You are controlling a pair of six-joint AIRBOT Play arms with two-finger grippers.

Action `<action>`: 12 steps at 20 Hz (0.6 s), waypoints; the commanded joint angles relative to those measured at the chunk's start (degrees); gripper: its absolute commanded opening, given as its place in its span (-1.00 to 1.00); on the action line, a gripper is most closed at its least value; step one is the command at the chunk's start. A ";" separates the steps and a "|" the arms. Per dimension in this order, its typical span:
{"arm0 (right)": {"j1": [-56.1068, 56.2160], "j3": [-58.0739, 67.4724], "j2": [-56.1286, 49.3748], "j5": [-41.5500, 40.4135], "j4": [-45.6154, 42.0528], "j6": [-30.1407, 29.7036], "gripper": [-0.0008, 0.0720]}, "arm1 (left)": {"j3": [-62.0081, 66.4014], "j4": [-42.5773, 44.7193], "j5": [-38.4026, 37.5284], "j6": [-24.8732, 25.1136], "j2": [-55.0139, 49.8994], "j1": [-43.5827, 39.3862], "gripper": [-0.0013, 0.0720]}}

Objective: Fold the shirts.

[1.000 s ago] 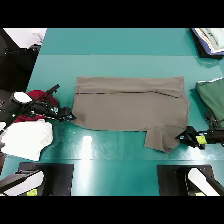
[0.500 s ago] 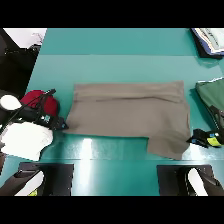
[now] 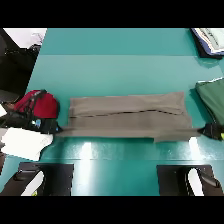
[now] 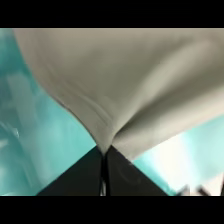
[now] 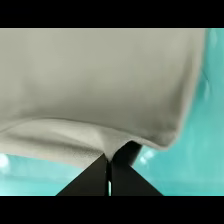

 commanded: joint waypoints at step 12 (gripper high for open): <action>14.93 27.58 -44.46 -18.49 5.31 -0.33 -0.87 | 13.90 -6.51 26.25 1.79 -32.26 0.07 0.45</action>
